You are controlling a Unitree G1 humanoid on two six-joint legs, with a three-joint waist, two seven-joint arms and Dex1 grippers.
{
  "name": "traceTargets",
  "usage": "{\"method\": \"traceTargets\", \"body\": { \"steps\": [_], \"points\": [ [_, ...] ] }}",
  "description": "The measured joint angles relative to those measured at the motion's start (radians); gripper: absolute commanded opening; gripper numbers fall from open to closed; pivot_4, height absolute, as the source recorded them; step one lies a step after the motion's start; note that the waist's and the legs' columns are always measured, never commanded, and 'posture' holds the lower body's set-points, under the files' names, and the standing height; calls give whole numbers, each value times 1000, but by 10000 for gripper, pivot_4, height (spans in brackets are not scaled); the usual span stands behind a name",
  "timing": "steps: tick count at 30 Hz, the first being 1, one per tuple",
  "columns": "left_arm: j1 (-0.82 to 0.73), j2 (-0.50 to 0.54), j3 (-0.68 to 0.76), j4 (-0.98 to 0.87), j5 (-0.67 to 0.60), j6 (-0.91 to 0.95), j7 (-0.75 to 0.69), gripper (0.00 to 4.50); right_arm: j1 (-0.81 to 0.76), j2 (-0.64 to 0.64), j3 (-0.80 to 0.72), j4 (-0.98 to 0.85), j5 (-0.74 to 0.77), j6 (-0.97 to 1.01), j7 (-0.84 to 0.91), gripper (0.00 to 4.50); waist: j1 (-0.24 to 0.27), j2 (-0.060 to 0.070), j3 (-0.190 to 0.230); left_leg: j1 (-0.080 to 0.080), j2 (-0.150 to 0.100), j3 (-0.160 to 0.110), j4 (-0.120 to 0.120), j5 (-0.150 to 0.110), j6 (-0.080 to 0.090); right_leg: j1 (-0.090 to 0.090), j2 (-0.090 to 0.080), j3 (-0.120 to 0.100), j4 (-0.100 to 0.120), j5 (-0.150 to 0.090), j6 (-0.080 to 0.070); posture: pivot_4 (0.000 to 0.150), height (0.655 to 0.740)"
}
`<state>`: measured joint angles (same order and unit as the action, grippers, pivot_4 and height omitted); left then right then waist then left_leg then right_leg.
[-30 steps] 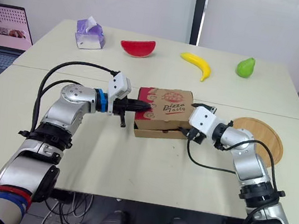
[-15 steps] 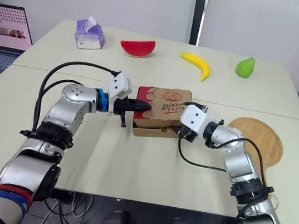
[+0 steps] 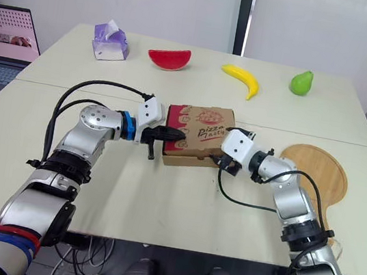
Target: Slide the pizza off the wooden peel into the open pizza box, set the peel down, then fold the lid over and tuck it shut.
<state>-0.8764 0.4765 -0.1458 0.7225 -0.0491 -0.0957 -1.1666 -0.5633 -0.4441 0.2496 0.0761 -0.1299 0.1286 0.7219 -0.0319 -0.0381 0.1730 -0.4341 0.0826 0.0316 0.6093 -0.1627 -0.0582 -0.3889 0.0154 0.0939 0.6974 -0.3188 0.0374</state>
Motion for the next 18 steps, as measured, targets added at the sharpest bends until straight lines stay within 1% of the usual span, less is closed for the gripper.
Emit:
{"method": "traceTargets", "body": {
  "steps": [4, 7, 8, 9, 10, 14, 16, 18],
  "points": [
    [-1, 1, 1, 12, 1, -4, 0, 0, 36, -31, -36, -88, 55, 40, 38, 44637, 0, 0, 0, 0, 0, 0, 0, 0, 0, 0, 0, 0, 0, 0, 0, 1500, 7400],
    [-2, 1, 1, 22, 0, -4, 0, 0, 48, -43, -101, -139, 157, 106, 74, 44637, 0, 0, 0, 0, 0, 0, 0, 0, 0, 0, 0, 0, 0, 0, 0, 1500, 7400],
    [-6, 0, 1, 26, 1, -4, 0, 0, 46, -55, -129, -143, 191, 127, 86, 41901, 0, 0, 0, 0, 0, 0, 0, 0, 0, 1, 0, -1, 0, 0, 0, 1500, 7400],
    [-9, 1, 2, 32, 1, -5, 0, 0, 43, -69, -149, -139, 205, 138, 92, 40832, 0, 0, 0, 0, 0, 0, 0, 0, 0, 1, 0, -1, 0, 0, 0, 1500, 7400],
    [-12, 1, 2, 36, 1, -5, 0, 0, 35, -92, -162, -121, 213, 140, 102, 38213, 0, 0, 0, 0, 0, 0, 0, 0, 0, 1, 0, -1, 0, 0, 0, 1500, 7400],
    [-25, 2, 4, 46, 1, -12, 0, 0, -47, -185, -168, 85, 166, 56, 120, 23854, 0, 0, 0, 0, 0, 0, 0, 0, 0, 0, 0, 0, 0, 0, 0, 1500, 7400],
    [-27, -1, 4, 52, 2, -18, 0, 0, -96, -205, -145, 197, 114, -19, 123, 17457, -1, 0, 0, 0, 0, 0, 0, 0, 0, 0, 0, 0, 0, 0, 0, 1500, 7400],
    [-27, -2, 4, 54, 2, -21, 0, 0, -131, -197, -113, 295, 83, -85, 128, 10400, -5, 0, 0, 0, 0, 0, 0, 0, 0, 0, 0, 1, 0, 0, 0, 1500, 7400]
  ]
}}
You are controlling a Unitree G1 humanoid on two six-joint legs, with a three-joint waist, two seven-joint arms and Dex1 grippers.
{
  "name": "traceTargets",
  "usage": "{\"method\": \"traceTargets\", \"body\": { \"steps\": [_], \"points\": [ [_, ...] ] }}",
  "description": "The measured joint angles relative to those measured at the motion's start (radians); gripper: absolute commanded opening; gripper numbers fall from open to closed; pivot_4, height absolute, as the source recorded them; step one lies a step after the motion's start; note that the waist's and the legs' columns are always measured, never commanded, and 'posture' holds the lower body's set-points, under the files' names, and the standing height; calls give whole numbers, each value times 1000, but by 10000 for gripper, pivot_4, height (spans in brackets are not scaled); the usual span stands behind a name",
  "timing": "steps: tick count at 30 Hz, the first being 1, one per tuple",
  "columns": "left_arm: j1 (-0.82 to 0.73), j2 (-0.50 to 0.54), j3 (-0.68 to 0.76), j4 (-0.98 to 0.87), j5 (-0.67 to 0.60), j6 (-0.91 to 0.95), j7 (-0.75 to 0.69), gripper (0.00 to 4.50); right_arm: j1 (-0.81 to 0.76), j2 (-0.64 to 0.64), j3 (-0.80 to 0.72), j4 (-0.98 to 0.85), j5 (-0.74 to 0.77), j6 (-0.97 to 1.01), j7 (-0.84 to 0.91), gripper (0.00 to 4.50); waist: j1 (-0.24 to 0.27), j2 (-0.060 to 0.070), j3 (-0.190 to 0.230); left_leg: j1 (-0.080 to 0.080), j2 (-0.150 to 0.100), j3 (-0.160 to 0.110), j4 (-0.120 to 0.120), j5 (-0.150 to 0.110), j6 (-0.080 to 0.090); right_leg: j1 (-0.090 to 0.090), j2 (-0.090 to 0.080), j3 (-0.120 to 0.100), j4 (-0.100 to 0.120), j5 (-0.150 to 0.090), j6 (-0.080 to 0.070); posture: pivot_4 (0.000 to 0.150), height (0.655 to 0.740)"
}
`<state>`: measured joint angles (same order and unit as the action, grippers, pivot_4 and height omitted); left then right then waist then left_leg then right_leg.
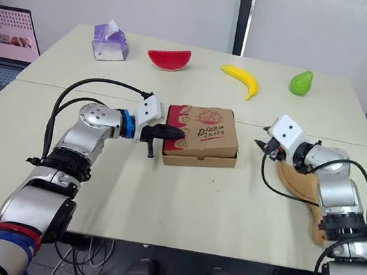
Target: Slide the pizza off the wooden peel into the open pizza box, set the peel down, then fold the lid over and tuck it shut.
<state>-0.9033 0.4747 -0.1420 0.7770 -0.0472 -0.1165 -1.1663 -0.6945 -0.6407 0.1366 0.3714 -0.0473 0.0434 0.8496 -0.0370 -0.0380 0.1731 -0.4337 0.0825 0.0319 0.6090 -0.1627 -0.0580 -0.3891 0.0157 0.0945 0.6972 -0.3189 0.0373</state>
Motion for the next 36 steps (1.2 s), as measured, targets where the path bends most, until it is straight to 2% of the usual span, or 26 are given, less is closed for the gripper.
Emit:
{"method": "traceTargets", "body": {
  "steps": [3, 7, 11, 19, 26, 32, 36],
  "points": [
    [0, -2, 0, 0, 0, -1, 0, 0, -17, 42, 46, 91, -17, -64, 22, 372, -1, 1, 0, 0, 0, 0, 0, 0, 0, 0, 0, 0, 0, 0, 0, 1500, 7400],
    [0, -2, 0, 0, 2, -1, 1, 0, -39, 89, 71, 125, -13, -99, 54, 372, 1, 1, 1, 0, 0, 0, 0, 0, 0, 0, -1, 0, 0, 0, 0, 1500, 7400],
    [1, -2, -1, 0, 10, -1, 1, 0, -38, 141, 71, 83, 14, -94, 76, 372, 2, 1, 1, 0, 0, 0, 0, 0, 0, 0, -1, 0, 0, 0, 0, 1500, 7400],
    [3, -1, -1, 0, 19, -2, 7, 0, 20, 138, 71, 22, 20, -61, 81, 372, 3, 1, 1, 0, 0, 0, 0, 0, 0, 0, -1, 0, 1, 0, 0, 1500, 7400],
    [5, 0, -1, 0, 25, -7, 8, 0, 19, 92, 40, 6, -11, -69, 6, 372, 5, 1, 1, 0, 0, 0, 0, 0, 0, 0, -1, -1, 1, 0, 0, 1500, 7400],
    [6, 0, -5, 3, 33, -19, 12, 0, 23, 161, 6, -177, 79, 73, -1, 372, 2, 1, 1, 0, 0, 0, 0, 0, 0, 0, 0, -1, 1, 0, 0, 1500, 7400],
    [6, 0, -18, 13, 62, -19, 36, 0, 66, 210, 84, -226, 32, 198, -45, 372, 5, 1, 1, 0, 0, 0, 1, 0, 0, 1, -1, -1, 1, 0, 0, 1500, 7400]
  ]
}}
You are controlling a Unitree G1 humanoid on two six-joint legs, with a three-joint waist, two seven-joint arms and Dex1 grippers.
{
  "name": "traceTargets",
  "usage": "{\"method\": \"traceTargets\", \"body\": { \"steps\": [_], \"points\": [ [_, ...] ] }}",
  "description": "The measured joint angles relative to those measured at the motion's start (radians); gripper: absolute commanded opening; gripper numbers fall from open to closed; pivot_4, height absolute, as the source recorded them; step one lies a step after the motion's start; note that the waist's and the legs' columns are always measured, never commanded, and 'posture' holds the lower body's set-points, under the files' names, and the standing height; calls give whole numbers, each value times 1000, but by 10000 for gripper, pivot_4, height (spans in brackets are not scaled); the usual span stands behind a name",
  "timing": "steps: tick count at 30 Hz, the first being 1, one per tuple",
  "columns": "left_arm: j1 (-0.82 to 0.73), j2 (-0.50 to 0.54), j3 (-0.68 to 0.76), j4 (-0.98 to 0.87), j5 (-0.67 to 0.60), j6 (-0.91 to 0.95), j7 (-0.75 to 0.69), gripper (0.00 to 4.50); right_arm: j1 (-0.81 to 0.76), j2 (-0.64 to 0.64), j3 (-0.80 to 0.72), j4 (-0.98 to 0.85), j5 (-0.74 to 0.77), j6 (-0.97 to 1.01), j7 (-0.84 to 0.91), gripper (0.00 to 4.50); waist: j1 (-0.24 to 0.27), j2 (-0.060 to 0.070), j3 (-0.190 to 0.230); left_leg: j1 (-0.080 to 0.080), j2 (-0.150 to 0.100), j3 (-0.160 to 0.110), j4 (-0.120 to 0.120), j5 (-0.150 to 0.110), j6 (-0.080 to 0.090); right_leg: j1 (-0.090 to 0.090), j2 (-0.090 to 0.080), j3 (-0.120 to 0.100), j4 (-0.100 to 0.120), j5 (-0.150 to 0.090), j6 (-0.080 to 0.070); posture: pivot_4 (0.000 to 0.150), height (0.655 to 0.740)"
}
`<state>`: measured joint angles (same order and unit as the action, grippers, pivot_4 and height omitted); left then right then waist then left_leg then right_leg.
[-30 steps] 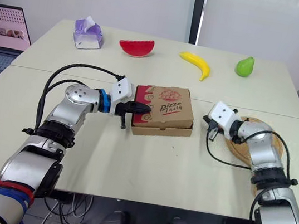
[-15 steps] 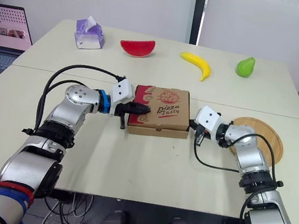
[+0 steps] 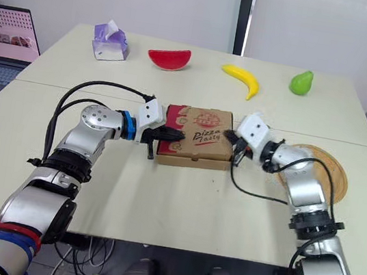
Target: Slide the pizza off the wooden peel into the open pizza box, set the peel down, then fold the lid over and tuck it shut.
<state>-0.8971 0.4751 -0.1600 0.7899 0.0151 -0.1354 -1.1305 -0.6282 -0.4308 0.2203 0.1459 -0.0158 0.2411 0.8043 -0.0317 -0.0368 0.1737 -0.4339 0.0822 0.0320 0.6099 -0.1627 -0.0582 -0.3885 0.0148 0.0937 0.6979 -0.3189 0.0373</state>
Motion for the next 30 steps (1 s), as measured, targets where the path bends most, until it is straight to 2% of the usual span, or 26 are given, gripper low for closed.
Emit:
{"method": "traceTargets", "body": {
  "steps": [5, 14, 20, 24, 30],
  "points": [
    [12, 1, -12, 2, 24, -2, 15, 0, 19, -1, 41, -13, -59, 50, -42, 372, 3, 0, -1, 1, 0, 0, 0, 0, 0, 1, 0, -1, 0, 0, 0, 1500, 7400],
    [28, 13, -20, -1, 27, -21, 42, 0, 51, -9, 29, -53, -54, 95, -50, 372, 1, 0, -5, 2, 0, 0, 0, 0, 0, 3, 0, -1, 0, 0, 0, 1500, 7400],
    [99, 10, 114, -58, -130, 109, 31, 0, 66, 69, -109, -63, 96, 143, -80, 372, 0, 0, -4, 0, 1, -1, 0, 0, 0, 1, 0, -1, 1, 0, 0, 1500, 7400],
    [93, 32, 202, -118, -179, 193, 113, 0, 59, 72, -183, -53, 124, 132, -136, 372, 0, 0, -4, 0, 1, -1, 0, 0, 0, 1, 0, -2, 0, 0, 0, 1500, 7400],
    [77, 71, 206, -64, -93, 186, 295, 0, -2, 18, -168, 128, 34, 46, -202, 372, 0, 0, -4, 0, 0, -1, 0, 0, 0, 0, 0, -1, 0, 0, 0, 1500, 7400]
  ]
}}
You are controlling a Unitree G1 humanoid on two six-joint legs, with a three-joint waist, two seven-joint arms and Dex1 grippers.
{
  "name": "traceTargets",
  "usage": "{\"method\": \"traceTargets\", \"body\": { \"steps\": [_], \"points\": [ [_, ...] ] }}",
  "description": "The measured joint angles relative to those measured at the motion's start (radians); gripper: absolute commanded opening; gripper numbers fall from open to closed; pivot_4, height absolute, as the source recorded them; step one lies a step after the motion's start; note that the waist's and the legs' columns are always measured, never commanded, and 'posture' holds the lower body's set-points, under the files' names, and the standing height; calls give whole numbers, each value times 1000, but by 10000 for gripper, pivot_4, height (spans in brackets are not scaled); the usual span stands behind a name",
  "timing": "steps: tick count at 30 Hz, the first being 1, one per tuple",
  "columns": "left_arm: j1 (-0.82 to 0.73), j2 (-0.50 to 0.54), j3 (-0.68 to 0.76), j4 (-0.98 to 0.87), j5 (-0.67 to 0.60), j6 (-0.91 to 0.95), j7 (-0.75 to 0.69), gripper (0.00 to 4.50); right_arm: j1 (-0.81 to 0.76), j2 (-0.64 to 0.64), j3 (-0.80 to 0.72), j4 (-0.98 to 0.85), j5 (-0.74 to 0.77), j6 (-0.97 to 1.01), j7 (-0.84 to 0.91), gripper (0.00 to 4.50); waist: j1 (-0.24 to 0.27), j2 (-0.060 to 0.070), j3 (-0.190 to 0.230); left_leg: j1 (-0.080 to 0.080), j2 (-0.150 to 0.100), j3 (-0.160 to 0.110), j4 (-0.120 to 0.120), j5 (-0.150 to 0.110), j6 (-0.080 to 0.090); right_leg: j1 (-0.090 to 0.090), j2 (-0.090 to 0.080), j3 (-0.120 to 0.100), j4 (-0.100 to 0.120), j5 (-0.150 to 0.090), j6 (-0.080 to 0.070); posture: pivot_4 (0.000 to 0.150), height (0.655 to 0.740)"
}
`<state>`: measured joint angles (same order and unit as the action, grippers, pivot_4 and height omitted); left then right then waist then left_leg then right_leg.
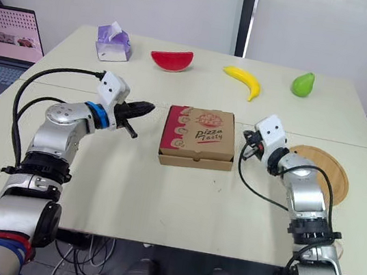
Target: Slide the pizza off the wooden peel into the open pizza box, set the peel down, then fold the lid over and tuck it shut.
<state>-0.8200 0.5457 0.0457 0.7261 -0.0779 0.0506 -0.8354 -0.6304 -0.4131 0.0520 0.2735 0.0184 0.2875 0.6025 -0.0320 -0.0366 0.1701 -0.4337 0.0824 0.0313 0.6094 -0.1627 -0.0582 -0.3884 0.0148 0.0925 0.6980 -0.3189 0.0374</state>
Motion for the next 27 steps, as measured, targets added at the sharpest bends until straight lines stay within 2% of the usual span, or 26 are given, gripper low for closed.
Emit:
{"method": "traceTargets", "body": {
  "steps": [4, 8, 11, 14, 18, 27],
  "points": [
    [1, -15, -33, 54, 40, -37, 25, 0, -27, 7, 21, 99, -26, -55, 1, 372, 0, 0, 0, 0, 0, 0, 0, 0, 0, 0, 0, 0, 0, 0, 0, 1500, 7400],
    [-3, -37, -33, 53, 18, -54, 6, 0, -33, 23, 19, 98, -2, -88, 15, 372, 0, 0, 0, -1, 0, 0, 0, 0, 0, -1, 0, 0, 0, 0, 0, 1500, 7400],
    [3, -47, -24, -53, -61, -26, -102, 0, -13, 19, 15, -17, 65, -75, 102, 372, 0, 0, 2, -1, 0, 0, 0, 0, 0, -1, 0, 0, 0, 0, 0, 1500, 7400],
    [3, -44, -37, -143, -82, 9, -162, 0, -8, 9, 37, -110, 82, -43, 144, 372, 0, 0, 2, -1, 0, 0, 0, 0, 0, 0, 0, 0, 0, 0, 0, 1500, 7400],
    [22, -39, -109, -159, -36, 41, -191, 0, 20, 4, 104, -122, 35, 37, 127, 372, 0, 0, 2, 0, 0, 0, 0, 0, 0, 0, 0, 0, 0, 0, 0, 1500, 7400],
    [-44, -41, -224, 4, 99, -37, -170, 0, 8, 33, 151, -48, -14, 55, 93, 372, 0, 0, -1, 2, 0, 0, 0, 0, 0, 2, 0, 1, 0, 0, 0, 1500, 7400]
  ]
}}
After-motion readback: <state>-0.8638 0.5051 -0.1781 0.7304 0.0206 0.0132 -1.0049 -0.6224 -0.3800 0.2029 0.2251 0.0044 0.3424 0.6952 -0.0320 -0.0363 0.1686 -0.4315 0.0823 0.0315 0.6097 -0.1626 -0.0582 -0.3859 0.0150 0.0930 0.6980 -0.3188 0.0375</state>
